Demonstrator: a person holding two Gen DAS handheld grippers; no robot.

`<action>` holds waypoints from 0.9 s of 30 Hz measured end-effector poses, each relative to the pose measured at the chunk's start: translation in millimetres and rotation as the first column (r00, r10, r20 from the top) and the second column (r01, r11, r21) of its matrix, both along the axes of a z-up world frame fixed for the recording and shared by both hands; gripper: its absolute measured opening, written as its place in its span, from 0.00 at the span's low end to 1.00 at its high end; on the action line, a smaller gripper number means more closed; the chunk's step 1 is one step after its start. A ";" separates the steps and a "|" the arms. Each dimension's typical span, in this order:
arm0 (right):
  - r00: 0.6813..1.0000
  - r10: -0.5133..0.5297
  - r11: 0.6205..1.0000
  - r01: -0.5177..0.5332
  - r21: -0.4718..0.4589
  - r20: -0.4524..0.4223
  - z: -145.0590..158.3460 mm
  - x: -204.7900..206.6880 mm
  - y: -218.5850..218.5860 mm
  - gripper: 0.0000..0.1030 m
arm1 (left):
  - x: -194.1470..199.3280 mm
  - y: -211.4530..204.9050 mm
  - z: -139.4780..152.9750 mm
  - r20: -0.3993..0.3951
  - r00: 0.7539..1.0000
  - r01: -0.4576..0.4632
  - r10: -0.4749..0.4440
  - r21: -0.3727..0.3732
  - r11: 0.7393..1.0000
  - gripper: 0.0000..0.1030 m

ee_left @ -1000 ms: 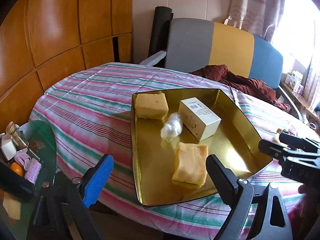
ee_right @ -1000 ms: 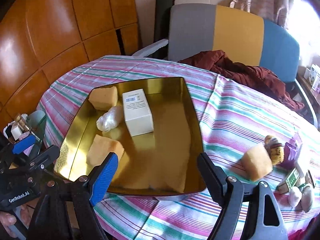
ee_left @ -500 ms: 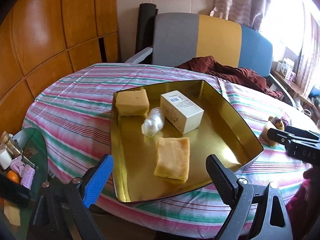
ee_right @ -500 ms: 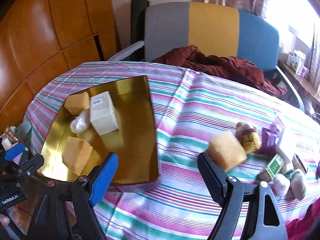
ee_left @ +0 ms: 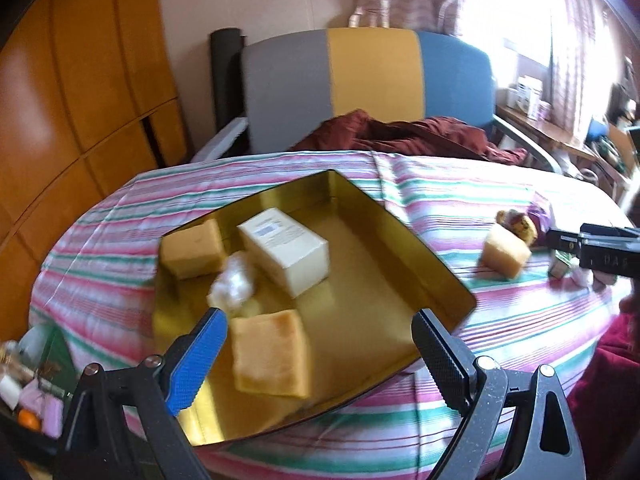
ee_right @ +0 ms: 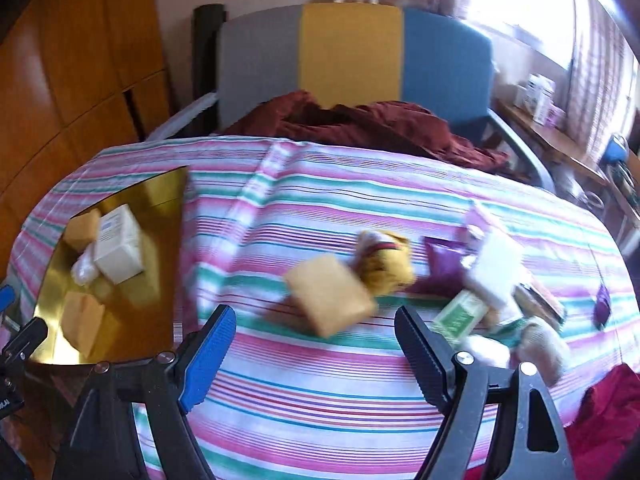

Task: Organize objects
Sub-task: 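Withdraw both tools from the tray toward the remaining items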

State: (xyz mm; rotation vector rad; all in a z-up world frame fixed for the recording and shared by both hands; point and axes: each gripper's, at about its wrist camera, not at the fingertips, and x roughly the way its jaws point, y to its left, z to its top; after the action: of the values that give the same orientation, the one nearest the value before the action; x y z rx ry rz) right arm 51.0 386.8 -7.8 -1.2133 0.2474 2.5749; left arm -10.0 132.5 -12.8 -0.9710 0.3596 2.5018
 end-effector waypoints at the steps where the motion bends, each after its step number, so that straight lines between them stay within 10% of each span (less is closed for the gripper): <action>1: 1.000 -0.020 1.000 0.020 0.000 0.002 0.1 3.0 8.3 0.81 | 0.3 7.3 -0.9 0.005 1.000 0.020 -0.020 0.000 1.000 0.91; 19: 0.960 -0.279 0.956 0.281 0.080 -0.040 9.6 19.5 149.8 0.81 | 6.1 114.6 -15.7 0.084 0.967 0.242 -0.239 -0.025 0.970 0.93; 27: 0.915 -0.403 0.912 0.398 -0.103 -0.032 -14.3 34.4 196.3 0.81 | 1.1 156.0 -34.5 0.176 0.944 0.285 -0.279 -0.011 0.958 0.93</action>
State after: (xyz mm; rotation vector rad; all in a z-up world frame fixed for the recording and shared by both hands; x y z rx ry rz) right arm 85.3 583.2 -22.2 -1.0000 0.5721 2.2570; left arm -8.8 288.6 -47.3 -1.0603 0.4561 2.1440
